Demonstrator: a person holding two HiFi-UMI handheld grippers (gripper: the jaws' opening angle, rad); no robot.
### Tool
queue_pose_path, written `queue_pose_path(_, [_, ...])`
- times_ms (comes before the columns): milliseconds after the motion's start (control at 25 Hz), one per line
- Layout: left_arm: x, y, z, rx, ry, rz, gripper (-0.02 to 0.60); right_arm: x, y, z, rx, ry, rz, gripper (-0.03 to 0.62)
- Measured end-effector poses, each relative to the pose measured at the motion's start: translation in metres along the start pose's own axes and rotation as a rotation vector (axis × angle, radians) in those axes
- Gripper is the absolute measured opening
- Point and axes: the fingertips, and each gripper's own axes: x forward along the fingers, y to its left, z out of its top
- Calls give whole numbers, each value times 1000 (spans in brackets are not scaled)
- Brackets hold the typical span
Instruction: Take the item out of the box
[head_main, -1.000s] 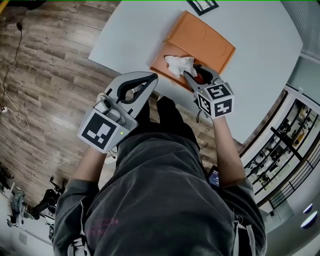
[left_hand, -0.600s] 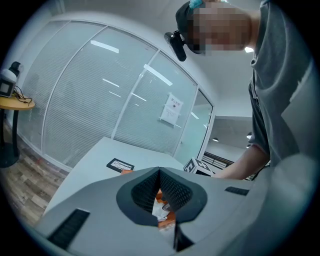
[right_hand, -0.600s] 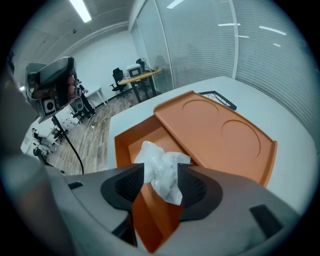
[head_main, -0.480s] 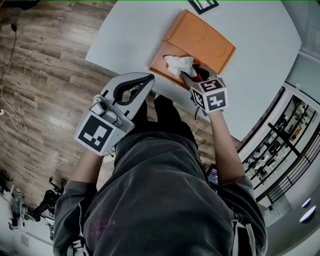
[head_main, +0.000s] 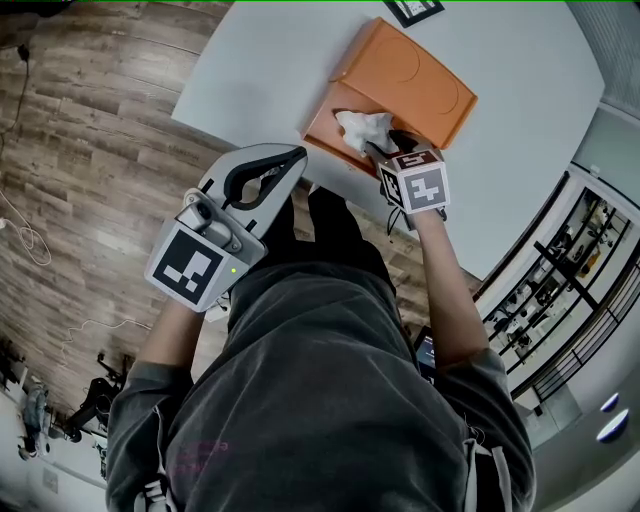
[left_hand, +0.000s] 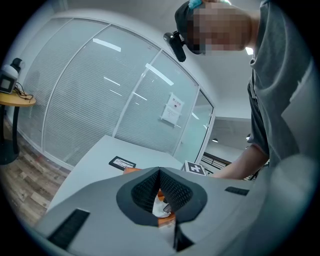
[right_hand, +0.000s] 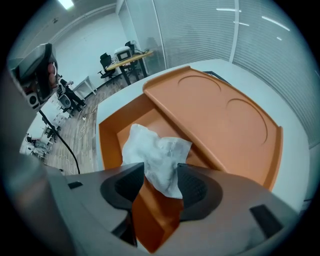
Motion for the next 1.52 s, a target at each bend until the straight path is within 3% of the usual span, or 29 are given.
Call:
queue_pose_path(320, [-2, 12, 1, -7, -3, 8, 13, 12, -4, -1, 7, 40, -8, 199])
queue_pose_path(640, [-2, 12, 1, -10, 1, 12, 12, 14, -4, -2, -63, 81, -18, 180])
queue_pose_path(800, [-2, 13, 3, -8, -2, 12, 12, 15, -1, 0, -102, 88, -19, 134])
queue_pose_path(1160, [-4, 8, 7, 11, 3, 14, 12, 12, 7, 5, -114, 44, 16, 73])
queue_pose_path(1520, [-5, -8, 10, 27, 4, 6, 12, 1, 15, 8, -95, -18, 53, 54])
